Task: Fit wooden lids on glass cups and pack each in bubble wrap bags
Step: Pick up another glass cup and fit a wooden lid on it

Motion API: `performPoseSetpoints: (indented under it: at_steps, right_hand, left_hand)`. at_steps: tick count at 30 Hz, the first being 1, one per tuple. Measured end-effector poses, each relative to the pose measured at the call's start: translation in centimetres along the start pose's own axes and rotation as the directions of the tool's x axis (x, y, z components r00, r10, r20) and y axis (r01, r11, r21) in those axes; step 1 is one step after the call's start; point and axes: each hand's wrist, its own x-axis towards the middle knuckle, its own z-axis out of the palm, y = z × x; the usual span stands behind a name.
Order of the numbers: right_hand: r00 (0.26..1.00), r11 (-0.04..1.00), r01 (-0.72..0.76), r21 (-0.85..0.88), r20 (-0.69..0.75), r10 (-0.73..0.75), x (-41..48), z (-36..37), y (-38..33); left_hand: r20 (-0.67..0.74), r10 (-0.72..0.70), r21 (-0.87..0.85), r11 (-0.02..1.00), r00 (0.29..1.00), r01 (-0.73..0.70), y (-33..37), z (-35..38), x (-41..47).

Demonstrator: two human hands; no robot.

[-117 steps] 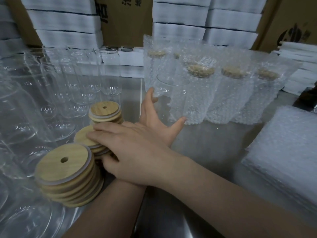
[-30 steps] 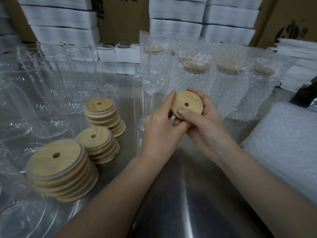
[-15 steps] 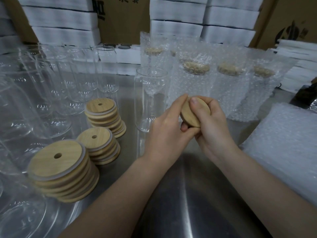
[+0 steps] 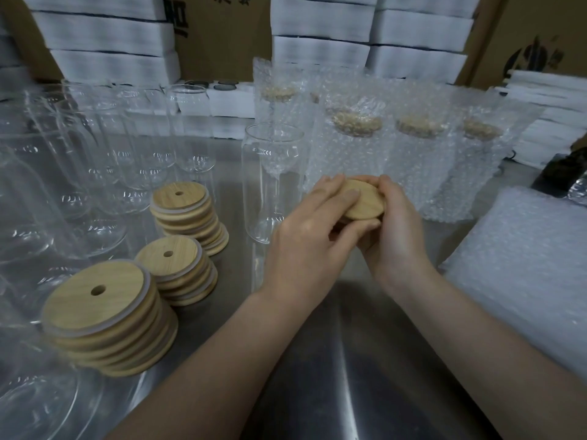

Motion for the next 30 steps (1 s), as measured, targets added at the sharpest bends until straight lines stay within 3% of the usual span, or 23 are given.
performPoseSetpoints:
  at_steps: [5,15,23,30]
  right_hand:
    - [0.993,0.986,0.082,-0.146,0.094,-0.069,0.0,0.2,0.6]
    - [0.961,0.898,0.261,-0.354,0.182,-0.208,-0.8,0.6,1.2]
    - [0.968,0.895,0.252,-0.367,0.081,-0.239,-0.7,0.5,1.3]
    - [0.969,0.914,0.245,-0.323,0.087,-0.23,-0.8,0.7,1.4]
  left_hand:
    - [-0.074,-0.145,-0.188,0.974,0.987,0.129,0.5,-0.8,0.5]
    - [-0.107,-0.404,-0.348,0.871,0.909,0.346,0.1,-0.9,1.0]
    - [-0.078,-0.403,-0.336,0.872,0.912,0.357,-0.1,-0.7,0.8]
    - [-0.053,-0.411,-0.354,0.86,0.91,0.368,0.1,-0.8,0.9]
